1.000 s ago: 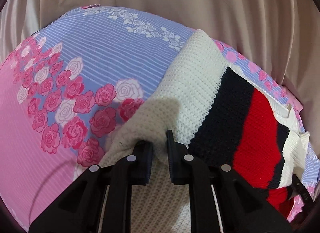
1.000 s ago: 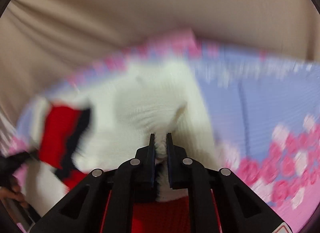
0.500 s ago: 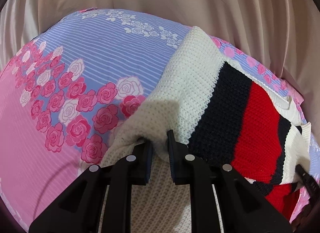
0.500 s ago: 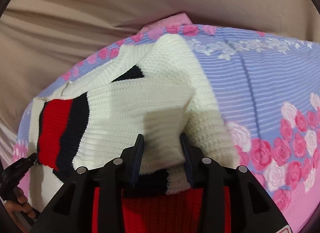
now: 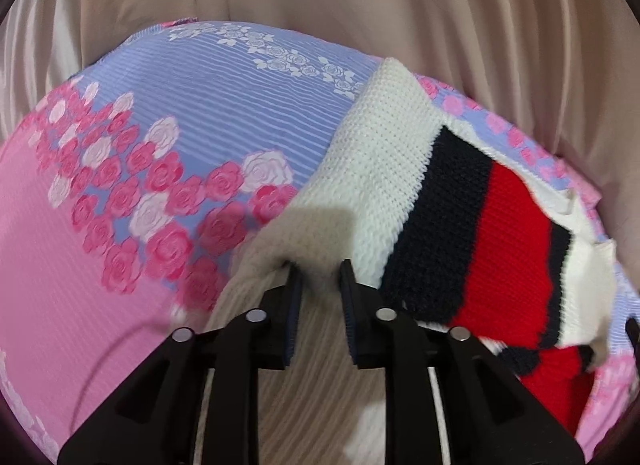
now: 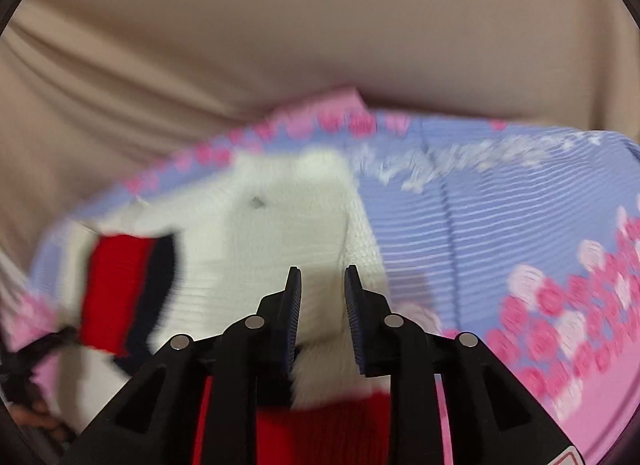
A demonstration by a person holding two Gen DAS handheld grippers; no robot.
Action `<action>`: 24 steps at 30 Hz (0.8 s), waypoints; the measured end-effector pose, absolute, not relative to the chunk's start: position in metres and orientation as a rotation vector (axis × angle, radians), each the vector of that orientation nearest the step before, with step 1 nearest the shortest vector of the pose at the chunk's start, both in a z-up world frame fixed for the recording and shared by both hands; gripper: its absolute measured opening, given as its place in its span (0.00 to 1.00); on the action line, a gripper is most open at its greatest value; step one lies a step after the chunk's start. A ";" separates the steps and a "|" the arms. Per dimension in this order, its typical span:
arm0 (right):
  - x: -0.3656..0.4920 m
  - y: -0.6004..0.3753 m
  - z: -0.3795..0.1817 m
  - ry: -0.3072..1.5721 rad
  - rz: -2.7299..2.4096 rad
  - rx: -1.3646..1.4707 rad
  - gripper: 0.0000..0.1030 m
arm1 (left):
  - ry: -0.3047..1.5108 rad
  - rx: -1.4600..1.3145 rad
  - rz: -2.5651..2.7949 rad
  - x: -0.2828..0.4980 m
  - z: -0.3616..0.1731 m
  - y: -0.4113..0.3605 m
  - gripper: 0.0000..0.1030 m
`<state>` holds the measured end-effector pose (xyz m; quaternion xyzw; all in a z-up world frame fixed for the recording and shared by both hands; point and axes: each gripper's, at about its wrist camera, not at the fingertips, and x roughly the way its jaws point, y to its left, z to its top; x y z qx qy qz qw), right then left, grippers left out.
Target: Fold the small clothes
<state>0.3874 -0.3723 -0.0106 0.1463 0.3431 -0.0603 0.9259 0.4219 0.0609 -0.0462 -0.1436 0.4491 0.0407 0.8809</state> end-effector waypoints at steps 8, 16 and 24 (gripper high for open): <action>0.179 -0.361 -0.038 0.895 -0.072 0.281 0.49 | 1.051 -0.253 0.032 0.288 -0.042 0.109 0.69; 0.103 -0.319 -0.093 1.019 -0.024 0.443 0.54 | 1.175 -0.329 -0.005 0.195 -0.071 0.114 0.83; 0.133 -0.295 -0.091 1.004 -0.013 0.512 0.12 | 1.223 -0.319 -0.089 0.210 -0.068 0.081 0.11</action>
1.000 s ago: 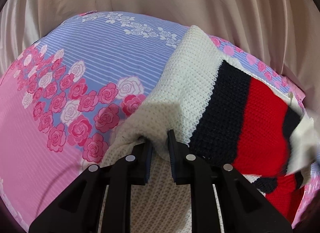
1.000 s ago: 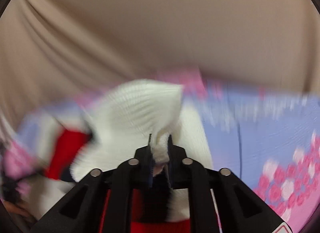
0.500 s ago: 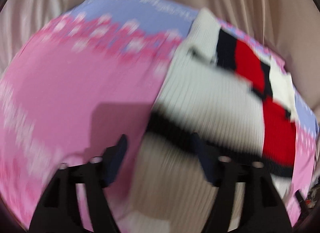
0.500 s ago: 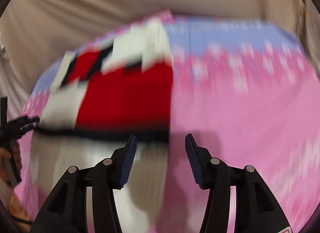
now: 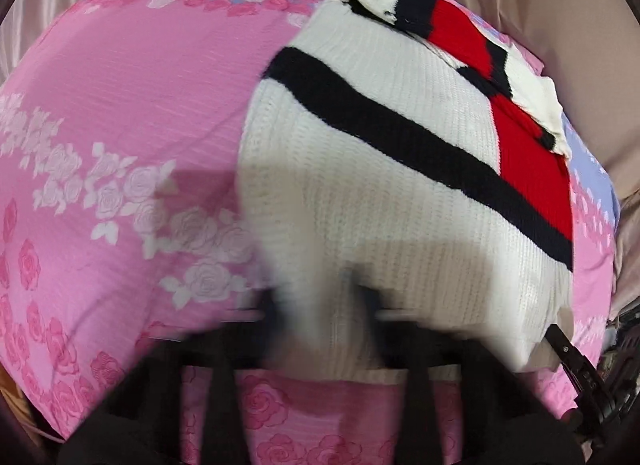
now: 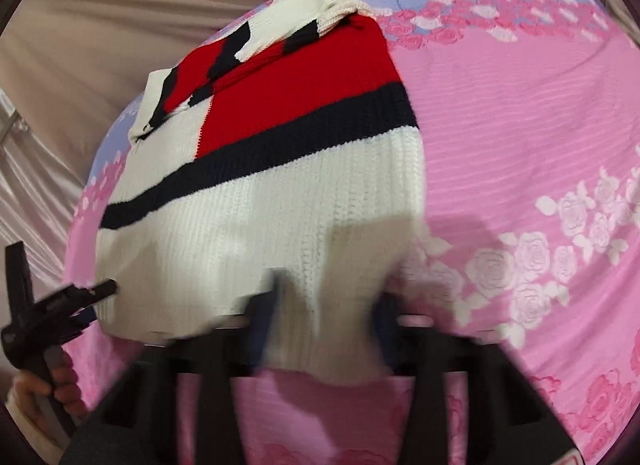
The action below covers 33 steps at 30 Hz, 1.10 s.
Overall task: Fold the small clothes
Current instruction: 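Grasp the sweater hem with both grippers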
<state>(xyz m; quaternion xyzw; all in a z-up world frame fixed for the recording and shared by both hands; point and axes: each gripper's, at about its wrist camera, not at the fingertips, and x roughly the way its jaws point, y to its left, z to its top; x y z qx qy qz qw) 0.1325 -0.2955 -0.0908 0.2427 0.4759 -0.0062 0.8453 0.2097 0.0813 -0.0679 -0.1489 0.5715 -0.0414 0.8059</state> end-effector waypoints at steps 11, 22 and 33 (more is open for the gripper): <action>0.079 -0.315 0.008 0.892 0.015 0.418 0.08 | 1.118 -0.299 -0.202 0.151 0.024 0.098 0.10; -0.045 -0.312 -0.039 1.147 0.019 0.351 0.08 | 1.385 -0.199 -0.249 0.036 -0.028 0.091 0.10; -0.044 -0.307 -0.076 1.208 0.005 0.403 0.31 | 1.375 -0.163 -0.070 0.047 -0.057 0.105 0.62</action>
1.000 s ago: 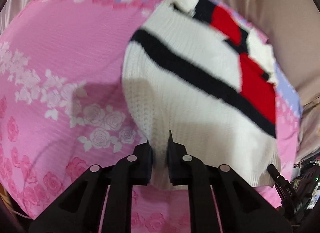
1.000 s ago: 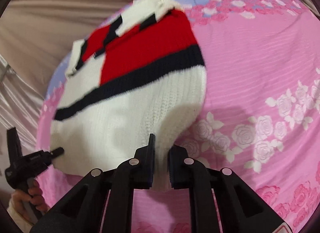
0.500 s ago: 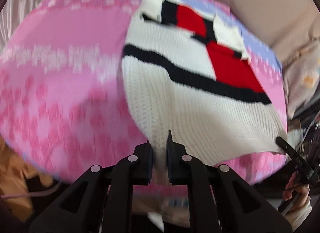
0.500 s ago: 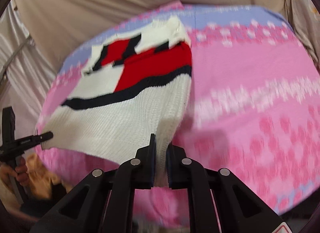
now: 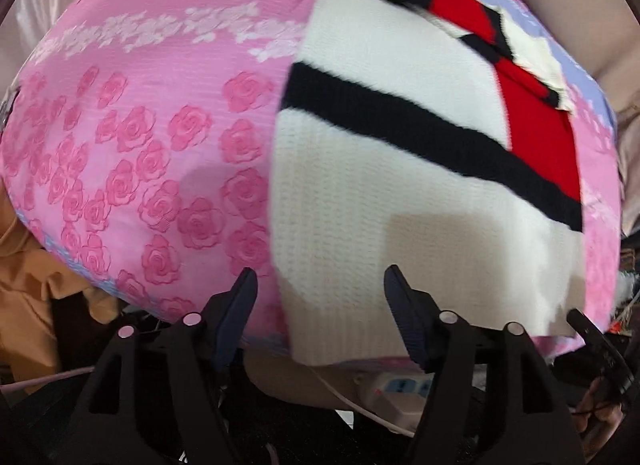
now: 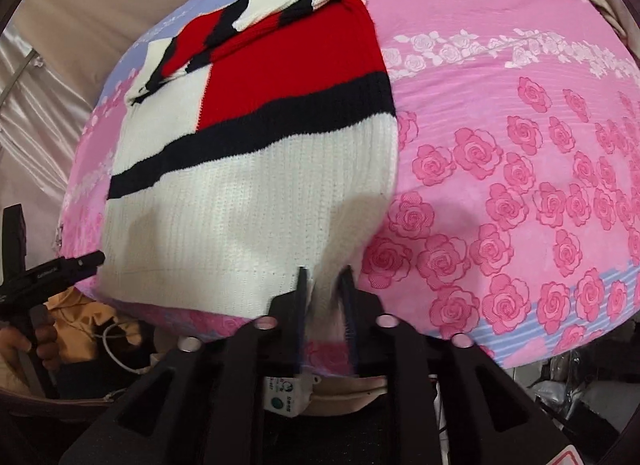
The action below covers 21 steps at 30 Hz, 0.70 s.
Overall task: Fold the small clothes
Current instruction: 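Grasp the sweater hem with both grippers, then lift the hem with both grippers and fold it toward the collar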
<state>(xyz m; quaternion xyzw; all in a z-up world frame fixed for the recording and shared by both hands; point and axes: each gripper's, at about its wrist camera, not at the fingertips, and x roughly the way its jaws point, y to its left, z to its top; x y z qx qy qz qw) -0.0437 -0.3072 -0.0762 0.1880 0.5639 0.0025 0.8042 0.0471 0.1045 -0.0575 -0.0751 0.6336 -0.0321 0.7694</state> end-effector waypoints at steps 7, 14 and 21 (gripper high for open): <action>-0.044 -0.297 -0.091 1.218 0.036 0.415 0.24 | 1.430 -0.245 -0.077 0.049 -0.077 0.114 0.49; -0.060 -0.298 -0.059 1.109 0.093 0.377 0.06 | 1.402 -0.269 -0.229 0.042 -0.044 0.108 0.09; -0.112 -0.308 -0.021 1.149 0.150 0.270 0.06 | 1.448 -0.146 -0.389 0.001 0.010 0.106 0.09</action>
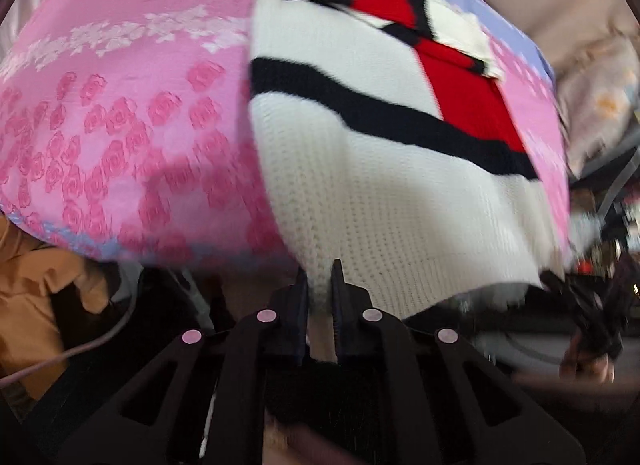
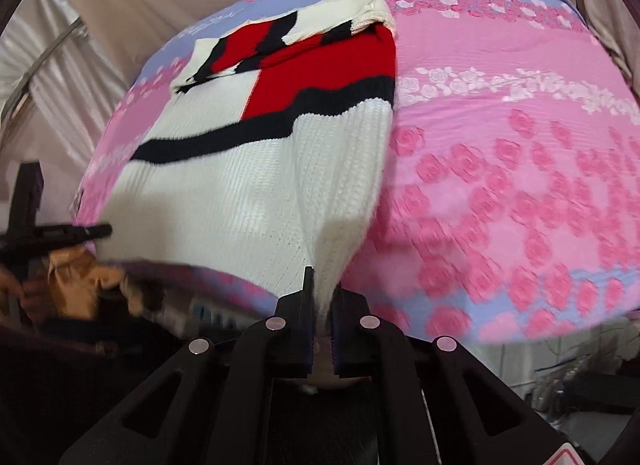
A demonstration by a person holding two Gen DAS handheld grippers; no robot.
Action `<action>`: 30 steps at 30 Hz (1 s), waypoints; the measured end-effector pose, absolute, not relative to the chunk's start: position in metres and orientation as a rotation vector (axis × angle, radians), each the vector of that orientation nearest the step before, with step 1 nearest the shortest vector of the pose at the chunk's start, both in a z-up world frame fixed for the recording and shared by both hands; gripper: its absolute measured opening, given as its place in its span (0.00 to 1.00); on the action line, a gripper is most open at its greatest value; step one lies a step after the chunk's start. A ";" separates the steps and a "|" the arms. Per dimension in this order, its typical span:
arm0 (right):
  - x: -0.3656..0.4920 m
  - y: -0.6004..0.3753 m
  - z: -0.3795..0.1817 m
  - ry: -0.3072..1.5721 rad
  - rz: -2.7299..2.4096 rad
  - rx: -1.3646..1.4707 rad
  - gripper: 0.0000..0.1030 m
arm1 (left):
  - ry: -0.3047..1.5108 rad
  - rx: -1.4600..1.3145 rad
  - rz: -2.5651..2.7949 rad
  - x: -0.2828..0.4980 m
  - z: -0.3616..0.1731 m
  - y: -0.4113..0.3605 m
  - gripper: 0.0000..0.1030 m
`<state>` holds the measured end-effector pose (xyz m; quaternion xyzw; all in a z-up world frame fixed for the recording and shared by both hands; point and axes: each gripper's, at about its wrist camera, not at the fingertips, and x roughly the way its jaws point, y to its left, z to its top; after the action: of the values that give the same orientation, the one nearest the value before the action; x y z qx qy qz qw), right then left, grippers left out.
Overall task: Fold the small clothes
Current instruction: 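Lift the hem with both grippers and fold it toward the collar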
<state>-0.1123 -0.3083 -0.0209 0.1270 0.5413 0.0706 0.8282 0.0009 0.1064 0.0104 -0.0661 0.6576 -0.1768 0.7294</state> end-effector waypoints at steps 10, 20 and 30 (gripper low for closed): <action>-0.143 -0.297 0.057 1.121 0.347 0.225 0.06 | 1.328 -0.207 -0.450 -0.005 0.108 0.118 0.09; 0.039 -0.360 0.079 0.731 0.119 0.392 0.06 | 1.041 -0.227 -0.261 0.190 0.090 0.071 0.09; 0.153 -0.376 0.010 0.846 -0.023 0.481 0.06 | 1.157 -0.197 -0.098 0.272 -0.003 0.059 0.09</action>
<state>0.1527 -0.3756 0.0100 0.2313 0.4065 -0.0109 0.8838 0.2725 0.0593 -0.0027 -0.0930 0.5458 -0.0462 0.8315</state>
